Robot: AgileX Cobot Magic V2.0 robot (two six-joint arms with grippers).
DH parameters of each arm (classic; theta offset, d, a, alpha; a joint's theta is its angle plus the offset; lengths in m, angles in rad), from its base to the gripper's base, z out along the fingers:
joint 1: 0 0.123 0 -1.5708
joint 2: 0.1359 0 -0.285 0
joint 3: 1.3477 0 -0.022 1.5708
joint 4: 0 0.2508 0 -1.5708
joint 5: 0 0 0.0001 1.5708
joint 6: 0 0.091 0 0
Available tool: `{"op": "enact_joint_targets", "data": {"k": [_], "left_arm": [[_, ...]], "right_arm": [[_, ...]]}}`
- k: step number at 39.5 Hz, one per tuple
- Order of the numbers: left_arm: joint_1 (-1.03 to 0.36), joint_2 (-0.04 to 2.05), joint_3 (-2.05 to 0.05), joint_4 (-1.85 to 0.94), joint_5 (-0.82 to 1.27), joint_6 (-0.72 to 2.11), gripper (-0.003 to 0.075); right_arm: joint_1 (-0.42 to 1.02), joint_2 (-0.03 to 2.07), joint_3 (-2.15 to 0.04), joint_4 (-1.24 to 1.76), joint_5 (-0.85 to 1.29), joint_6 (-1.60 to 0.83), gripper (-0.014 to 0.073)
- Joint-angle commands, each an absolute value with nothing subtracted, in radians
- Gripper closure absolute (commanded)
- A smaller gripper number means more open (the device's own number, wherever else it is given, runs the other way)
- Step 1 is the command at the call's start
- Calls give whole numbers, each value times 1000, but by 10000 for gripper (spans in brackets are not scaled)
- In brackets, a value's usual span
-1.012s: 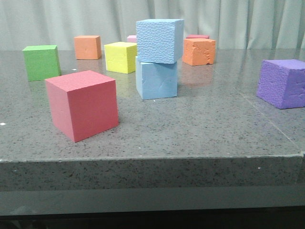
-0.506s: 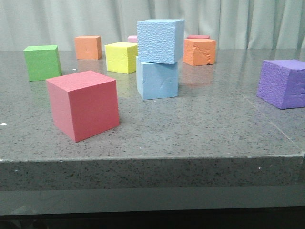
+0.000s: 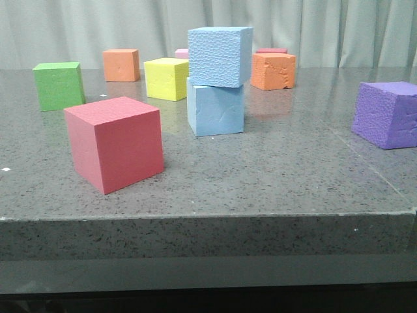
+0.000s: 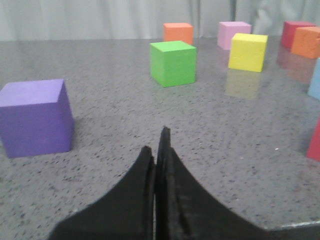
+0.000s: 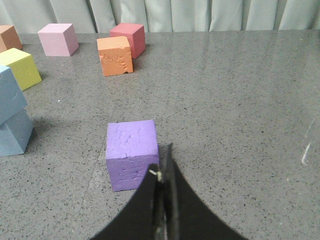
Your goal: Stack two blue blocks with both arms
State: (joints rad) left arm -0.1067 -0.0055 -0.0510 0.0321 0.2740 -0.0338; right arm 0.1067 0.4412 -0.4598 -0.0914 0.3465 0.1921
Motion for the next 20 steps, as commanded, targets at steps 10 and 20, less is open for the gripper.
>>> {"op": "enact_joint_targets", "data": {"k": [10, 20], "left_arm": [[34, -23, 6, 27, 114, -36, 741], [43, -23, 8, 27, 110, -36, 741]], "right_arm": [[102, 445, -484, -107, 262, 182, 661], [102, 445, -484, -107, 262, 182, 661]]}}
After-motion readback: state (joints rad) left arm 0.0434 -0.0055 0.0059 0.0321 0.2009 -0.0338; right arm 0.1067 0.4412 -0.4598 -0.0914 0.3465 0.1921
